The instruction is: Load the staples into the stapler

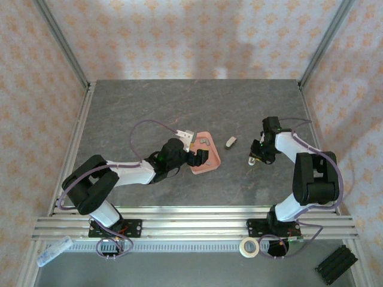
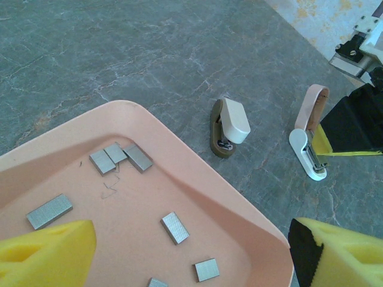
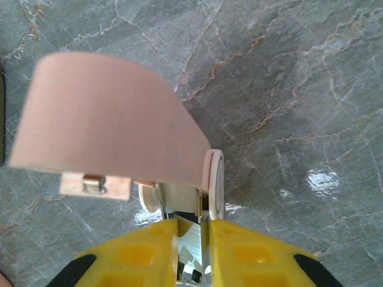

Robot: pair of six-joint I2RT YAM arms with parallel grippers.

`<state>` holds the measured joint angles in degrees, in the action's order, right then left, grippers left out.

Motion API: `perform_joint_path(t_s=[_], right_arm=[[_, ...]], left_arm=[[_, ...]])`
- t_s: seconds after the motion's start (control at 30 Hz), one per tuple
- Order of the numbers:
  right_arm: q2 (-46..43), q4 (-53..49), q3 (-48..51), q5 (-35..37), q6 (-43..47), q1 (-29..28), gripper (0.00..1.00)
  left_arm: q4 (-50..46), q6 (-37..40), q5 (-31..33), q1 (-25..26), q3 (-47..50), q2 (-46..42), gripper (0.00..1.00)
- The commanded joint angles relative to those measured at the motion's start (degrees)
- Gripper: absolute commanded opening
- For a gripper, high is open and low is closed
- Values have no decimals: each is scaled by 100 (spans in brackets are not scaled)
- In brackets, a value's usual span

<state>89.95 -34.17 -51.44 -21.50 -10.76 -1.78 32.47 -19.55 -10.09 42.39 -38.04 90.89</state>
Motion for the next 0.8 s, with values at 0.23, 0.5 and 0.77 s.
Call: perform_joint_path(t_s=[0.23, 0.5, 0.77], right_arm=[[-48, -8, 51, -52, -57, 33, 12], [-169, -15, 37, -159, -58, 37, 9], [-174, -58, 21, -217, -59, 31, 8]], left_arm=[[98, 103, 66, 33, -43, -125, 84], [102, 109, 59, 32, -63, -125, 84], [98, 111, 53, 32, -62, -133, 84]])
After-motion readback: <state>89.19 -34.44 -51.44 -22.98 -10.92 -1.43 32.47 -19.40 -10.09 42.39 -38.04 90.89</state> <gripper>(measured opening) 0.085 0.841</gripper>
